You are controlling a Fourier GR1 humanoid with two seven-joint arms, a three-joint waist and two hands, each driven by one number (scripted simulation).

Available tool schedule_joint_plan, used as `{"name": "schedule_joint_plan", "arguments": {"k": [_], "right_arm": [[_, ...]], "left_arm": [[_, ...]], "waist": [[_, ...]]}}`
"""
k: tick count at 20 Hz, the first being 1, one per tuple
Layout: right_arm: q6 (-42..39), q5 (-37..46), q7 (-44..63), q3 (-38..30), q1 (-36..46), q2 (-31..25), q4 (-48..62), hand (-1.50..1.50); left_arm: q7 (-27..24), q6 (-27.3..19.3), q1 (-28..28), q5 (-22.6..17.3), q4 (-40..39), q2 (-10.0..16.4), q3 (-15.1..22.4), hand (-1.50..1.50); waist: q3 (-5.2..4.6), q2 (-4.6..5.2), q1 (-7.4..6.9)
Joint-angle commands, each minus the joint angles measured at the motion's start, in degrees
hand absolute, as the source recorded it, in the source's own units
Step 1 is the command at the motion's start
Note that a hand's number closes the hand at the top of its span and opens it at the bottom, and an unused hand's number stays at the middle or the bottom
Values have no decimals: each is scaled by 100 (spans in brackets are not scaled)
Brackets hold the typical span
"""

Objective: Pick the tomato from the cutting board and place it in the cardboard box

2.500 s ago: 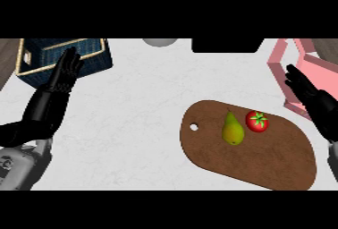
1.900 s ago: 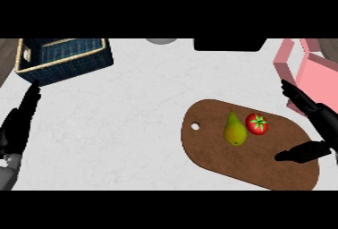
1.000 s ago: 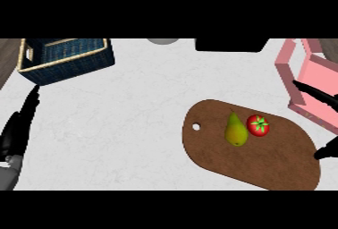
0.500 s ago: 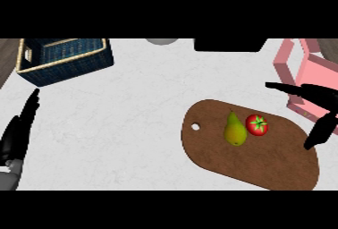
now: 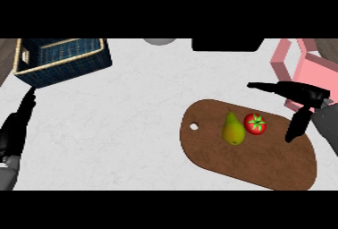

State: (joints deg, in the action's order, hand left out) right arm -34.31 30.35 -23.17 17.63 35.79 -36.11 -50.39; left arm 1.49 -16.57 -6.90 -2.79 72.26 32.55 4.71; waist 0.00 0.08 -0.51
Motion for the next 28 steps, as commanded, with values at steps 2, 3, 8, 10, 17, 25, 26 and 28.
{"name": "schedule_joint_plan", "arguments": {"k": [2,3,8,10,17,25,26,28], "right_arm": [[209,521,-111,-40,-10,372,299,-150],[-242,403,147,-241,110,236,0,-150],[-352,413,-380,-528,-199,163,-243,-150],[-773,222,-189,-578,-384,145,-744,-150],[-1103,42,423,-766,-628,495,-1706,-150],[-1192,565,1278,-622,-629,817,-1774,-150],[-984,756,858,-568,-883,646,-1646,-150],[-1031,830,1107,-514,-1137,835,-1957,-150]], "left_arm": [[135,133,221,210,411,0,-181,0],[390,127,315,259,682,-58,-175,0],[221,108,13,565,211,-412,-260,0],[-76,75,-96,625,-225,-573,-306,0],[210,411,337,650,476,-481,-514,0],[-70,451,231,840,186,-731,-731,0],[28,836,-83,674,-2,-462,-957,0],[295,559,162,924,475,-646,-840,0]], "waist": [[3,-2,-17],[1,-12,1],[0,-8,36],[-3,-13,73],[-2,-25,53],[-2,-11,28],[-1,-6,40],[0,-15,38]]}}
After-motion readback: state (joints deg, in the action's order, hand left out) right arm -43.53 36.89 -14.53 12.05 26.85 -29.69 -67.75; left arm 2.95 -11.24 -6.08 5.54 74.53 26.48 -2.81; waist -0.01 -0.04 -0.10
